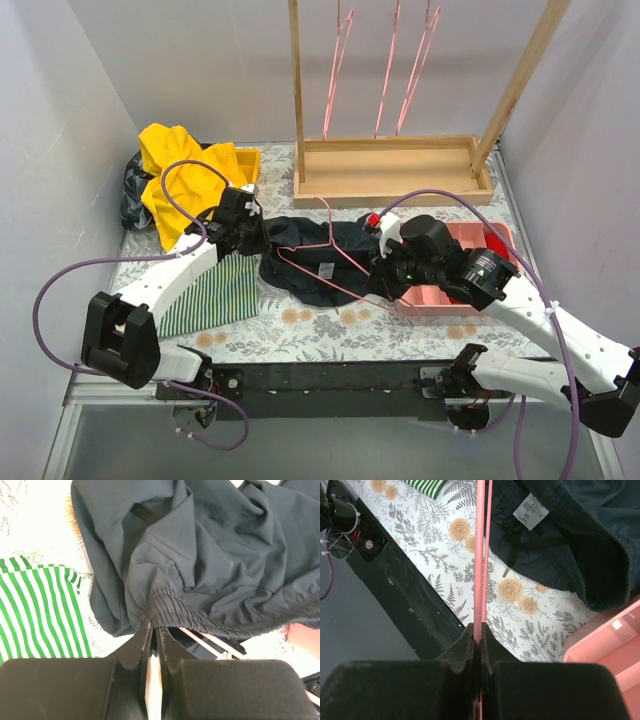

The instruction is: Place the shorts on the hanger

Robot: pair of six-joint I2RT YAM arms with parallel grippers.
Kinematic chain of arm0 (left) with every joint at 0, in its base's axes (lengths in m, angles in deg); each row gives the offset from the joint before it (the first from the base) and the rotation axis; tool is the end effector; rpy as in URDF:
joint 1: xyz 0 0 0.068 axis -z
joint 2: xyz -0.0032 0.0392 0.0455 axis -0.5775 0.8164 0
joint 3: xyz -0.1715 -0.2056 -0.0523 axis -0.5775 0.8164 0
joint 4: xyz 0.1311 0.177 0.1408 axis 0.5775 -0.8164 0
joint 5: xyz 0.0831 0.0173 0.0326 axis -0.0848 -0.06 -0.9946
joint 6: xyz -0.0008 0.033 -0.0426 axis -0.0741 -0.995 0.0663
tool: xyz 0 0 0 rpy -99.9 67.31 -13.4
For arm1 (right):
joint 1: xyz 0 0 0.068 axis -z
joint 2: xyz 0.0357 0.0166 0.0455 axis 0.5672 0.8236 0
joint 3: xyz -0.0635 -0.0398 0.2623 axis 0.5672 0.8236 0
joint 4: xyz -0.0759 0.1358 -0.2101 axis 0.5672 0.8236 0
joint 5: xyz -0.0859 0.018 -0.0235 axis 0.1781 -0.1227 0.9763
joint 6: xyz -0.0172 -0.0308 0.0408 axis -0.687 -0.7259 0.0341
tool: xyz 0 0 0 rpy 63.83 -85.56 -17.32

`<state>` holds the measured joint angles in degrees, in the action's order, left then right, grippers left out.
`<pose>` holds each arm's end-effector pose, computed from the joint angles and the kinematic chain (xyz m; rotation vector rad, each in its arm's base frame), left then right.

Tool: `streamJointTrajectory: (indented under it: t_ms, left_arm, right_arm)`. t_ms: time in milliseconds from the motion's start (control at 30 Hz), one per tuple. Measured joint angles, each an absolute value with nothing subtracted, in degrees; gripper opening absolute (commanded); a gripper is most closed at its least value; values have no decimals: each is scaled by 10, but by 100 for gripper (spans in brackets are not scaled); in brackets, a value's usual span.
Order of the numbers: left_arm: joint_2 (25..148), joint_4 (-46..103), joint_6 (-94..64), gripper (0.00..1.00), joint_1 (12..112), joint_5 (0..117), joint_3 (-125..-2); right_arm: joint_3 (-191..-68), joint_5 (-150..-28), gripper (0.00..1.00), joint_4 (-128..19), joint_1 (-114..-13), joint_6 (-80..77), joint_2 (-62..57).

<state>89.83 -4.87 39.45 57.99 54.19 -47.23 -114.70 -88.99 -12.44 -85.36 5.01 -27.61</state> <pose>0.2588 -0.1110 0.2461 -0.9597 2.4720 -0.6787 0.1208 0.1560 0.3462 -0.8252 2.1833 0.7471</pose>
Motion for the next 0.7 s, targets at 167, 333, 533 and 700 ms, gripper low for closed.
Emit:
streamJointTrajectory:
  t_ms: [167, 333, 533, 700]
  left_arm:
    - [862, -69, 384, 0, 600, 537, -472]
    - [803, -105, 378, 0, 649, 508, -479]
    - [750, -160, 396, 0, 700, 472, -516]
    - [716, -188, 412, 0, 713, 460, -530]
  right_arm:
    - [-1143, -909, 1, -150, -857, 23, -258]
    - [-1143, -923, 1, -167, -866, -1, -235]
    - [-1126, -948, 1, -233, -868, -25, -237]
    - [-1043, -981, 1, -359, -868, -27, -242]
